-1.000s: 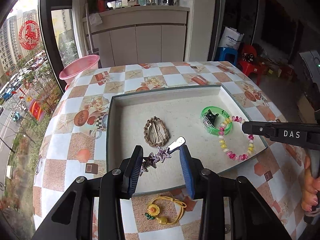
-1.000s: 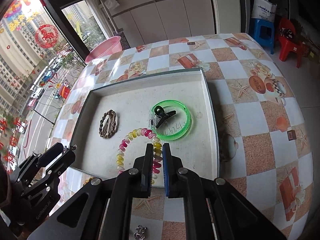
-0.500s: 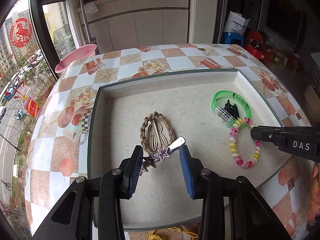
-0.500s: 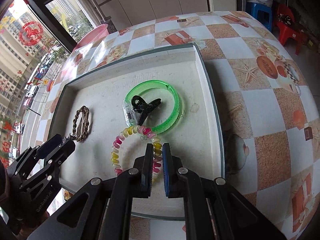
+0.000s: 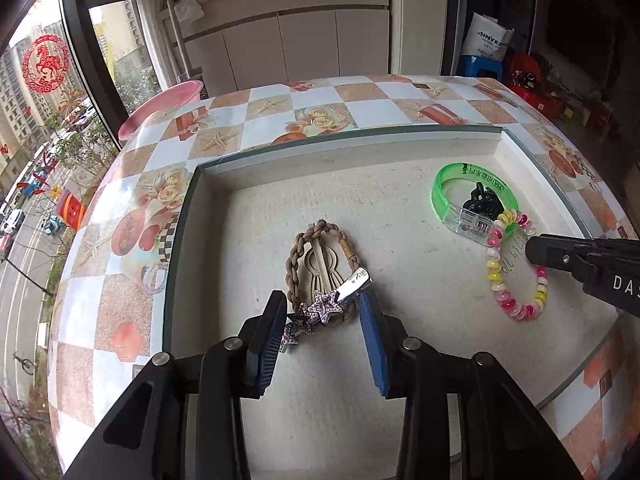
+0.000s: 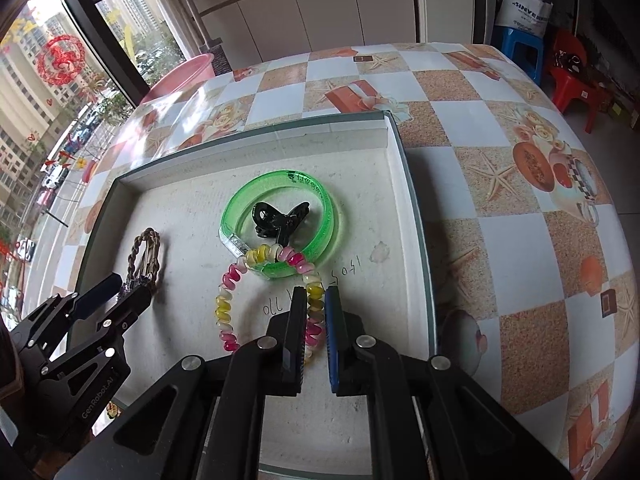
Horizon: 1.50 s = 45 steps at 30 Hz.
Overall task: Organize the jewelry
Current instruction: 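Carry both items into the tray and open both tools, then lift both tools out of the tray toward the remaining jewelry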
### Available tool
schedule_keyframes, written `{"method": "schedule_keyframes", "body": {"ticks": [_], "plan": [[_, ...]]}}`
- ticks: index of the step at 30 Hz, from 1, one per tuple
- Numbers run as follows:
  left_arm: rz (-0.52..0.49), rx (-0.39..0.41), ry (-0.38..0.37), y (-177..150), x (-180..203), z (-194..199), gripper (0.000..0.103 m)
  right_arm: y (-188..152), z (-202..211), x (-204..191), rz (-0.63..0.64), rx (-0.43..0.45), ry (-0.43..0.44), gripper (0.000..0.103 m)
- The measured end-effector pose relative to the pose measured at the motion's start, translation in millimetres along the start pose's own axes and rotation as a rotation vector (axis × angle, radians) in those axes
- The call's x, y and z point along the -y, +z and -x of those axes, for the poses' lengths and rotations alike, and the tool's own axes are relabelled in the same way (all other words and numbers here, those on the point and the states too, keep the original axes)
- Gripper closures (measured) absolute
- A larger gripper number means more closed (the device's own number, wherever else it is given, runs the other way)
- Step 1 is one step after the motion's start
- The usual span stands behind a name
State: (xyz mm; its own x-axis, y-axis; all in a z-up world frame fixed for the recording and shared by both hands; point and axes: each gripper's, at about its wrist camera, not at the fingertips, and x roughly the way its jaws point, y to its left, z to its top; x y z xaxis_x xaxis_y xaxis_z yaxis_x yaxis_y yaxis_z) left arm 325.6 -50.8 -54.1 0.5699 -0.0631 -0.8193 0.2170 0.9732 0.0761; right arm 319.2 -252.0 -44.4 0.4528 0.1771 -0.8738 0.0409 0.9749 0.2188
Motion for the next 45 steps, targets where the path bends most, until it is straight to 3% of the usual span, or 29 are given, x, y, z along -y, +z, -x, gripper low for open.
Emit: {"method": "schedule_keyframes", "body": {"ticks": [12,13,14,16,18,19,20,22,30,33,35,43,45], "plan": [[-0.009,0.007,0.043,-1,2,2,0.05,1,-3,1,-0.013,-0.024,0.045,0.088],[-0.01,0.008,0.044,-1,3,3,0.05,1,-1,2,-0.019,-0.02,0.051,0.08],[-0.008,0.012,0.044,0,3,5,0.05,1,0,2,-0.024,-0.012,0.058,0.065],[-0.004,0.022,0.041,1,2,8,0.05,1,6,2,-0.029,0.008,0.075,0.049],[0.0,0.029,0.038,2,1,10,0.049,2,12,1,-0.028,0.025,0.081,0.049],[0.004,0.031,0.038,3,1,11,0.046,3,15,1,-0.031,0.032,0.084,0.049],[0.009,0.034,0.039,4,1,12,0.027,4,18,1,-0.035,0.04,0.087,0.049],[0.019,0.069,0.053,4,1,18,0.006,4,25,2,-0.041,0.057,0.091,0.049],[0.051,0.109,0.028,7,-3,43,0.006,1,49,8,-0.068,0.102,0.108,0.04],[0.071,0.125,0.037,3,-7,56,0.0,-6,60,7,-0.068,0.117,0.12,0.029],[0.086,0.136,0.036,-1,-11,66,0.0,-11,66,6,-0.063,0.126,0.13,0.022],[0.119,0.158,0.015,-33,-21,109,0.0,-39,97,0,-0.035,0.159,0.152,0.016],[0.126,0.158,-0.001,-44,-23,119,0.0,-47,105,-2,-0.027,0.166,0.157,0.007]]}}
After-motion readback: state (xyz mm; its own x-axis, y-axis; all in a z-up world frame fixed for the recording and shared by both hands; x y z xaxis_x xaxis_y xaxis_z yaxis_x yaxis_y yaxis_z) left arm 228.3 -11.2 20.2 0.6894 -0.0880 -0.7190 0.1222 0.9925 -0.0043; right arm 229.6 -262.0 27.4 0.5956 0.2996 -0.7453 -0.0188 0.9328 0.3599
